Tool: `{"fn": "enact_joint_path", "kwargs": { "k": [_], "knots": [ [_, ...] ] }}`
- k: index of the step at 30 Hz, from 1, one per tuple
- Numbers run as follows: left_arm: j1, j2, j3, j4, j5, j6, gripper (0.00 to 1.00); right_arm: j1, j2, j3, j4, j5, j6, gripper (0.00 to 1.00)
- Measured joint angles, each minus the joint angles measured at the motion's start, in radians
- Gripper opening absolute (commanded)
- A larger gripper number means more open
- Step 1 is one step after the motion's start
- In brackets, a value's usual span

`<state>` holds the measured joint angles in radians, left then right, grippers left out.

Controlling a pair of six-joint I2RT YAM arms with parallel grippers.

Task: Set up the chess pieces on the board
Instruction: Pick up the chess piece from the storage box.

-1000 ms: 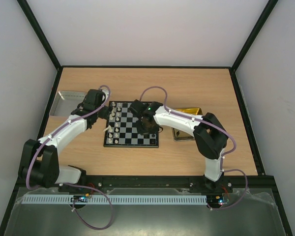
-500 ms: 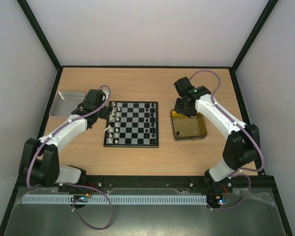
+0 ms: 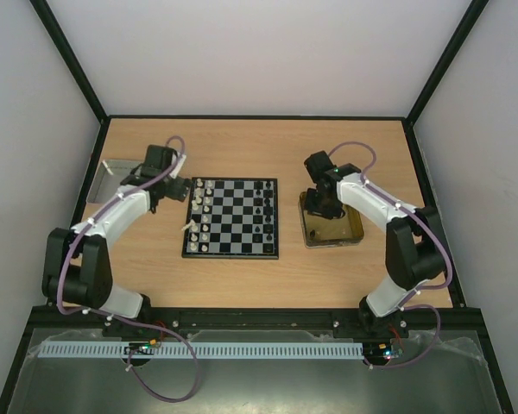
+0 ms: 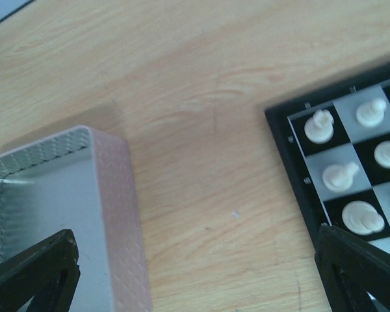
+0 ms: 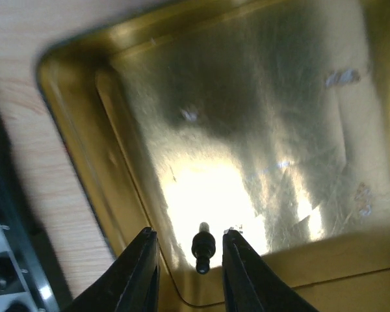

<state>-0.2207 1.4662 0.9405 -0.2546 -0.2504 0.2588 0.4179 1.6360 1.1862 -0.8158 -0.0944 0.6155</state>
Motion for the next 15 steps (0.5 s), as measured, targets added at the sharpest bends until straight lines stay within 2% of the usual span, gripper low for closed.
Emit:
{"fn": "enact_joint_path", "kwargs": {
  "k": [7,15],
  "knots": [
    [0.127,-0.016,0.143,-0.079,0.179,-0.042,0.99,-0.002,0.001,-0.117,0.042,-0.051,0.002,0.25],
    [0.126,-0.027,0.143,-0.133,0.274,-0.051,0.99,-0.002,-0.003,-0.162,0.056,-0.072,-0.006,0.22]
  ]
}}
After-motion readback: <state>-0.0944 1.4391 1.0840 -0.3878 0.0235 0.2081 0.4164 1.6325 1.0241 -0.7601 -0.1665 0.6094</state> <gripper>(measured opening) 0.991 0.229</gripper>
